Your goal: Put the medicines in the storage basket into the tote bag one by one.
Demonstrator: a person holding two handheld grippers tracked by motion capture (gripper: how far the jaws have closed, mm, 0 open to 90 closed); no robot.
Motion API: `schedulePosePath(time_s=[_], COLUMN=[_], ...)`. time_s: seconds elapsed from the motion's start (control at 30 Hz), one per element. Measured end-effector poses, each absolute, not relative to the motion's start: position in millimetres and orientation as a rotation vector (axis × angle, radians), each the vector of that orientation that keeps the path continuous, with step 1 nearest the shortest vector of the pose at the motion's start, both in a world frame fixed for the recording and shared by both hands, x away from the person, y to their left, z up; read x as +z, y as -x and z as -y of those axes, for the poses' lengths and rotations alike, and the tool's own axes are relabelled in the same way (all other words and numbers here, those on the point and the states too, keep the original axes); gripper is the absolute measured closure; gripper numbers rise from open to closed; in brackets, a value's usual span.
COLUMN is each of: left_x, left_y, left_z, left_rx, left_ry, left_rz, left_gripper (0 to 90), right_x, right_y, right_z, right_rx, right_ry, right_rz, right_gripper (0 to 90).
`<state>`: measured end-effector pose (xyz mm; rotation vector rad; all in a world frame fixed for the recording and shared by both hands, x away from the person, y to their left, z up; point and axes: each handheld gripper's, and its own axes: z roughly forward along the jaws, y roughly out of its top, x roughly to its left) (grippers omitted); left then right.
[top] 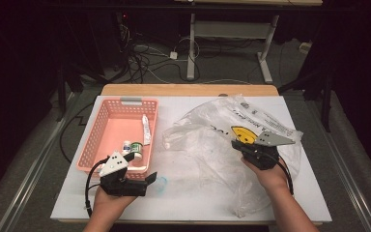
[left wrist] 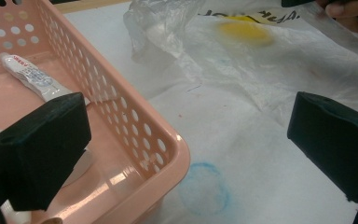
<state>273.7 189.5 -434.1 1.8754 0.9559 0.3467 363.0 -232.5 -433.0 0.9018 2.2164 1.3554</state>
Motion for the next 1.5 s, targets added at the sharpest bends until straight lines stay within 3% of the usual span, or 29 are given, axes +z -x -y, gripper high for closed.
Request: schedulePosePath(time_s=[0.4,1.0,1.5], left_x=[-434,-426,-399], left_y=[-275,-277,-313], left_z=[-191,-198,-207], left_rx=[0.353,0.377,0.406], left_ry=[-1.874,-1.804,-1.762], left_rz=[-0.962,-1.004,-1.046], left_gripper=[0.0,0.0,0.0], right_x=[-414,-416,-417], right_y=[-373,-371,-369], right_z=[224,227,228], right_rx=[1.371,1.427,1.432], right_ry=[-0.909,-0.862,-0.883], right_rz=[-2.199,-2.131,-2.134], right_gripper=[90.0,90.0,90.0])
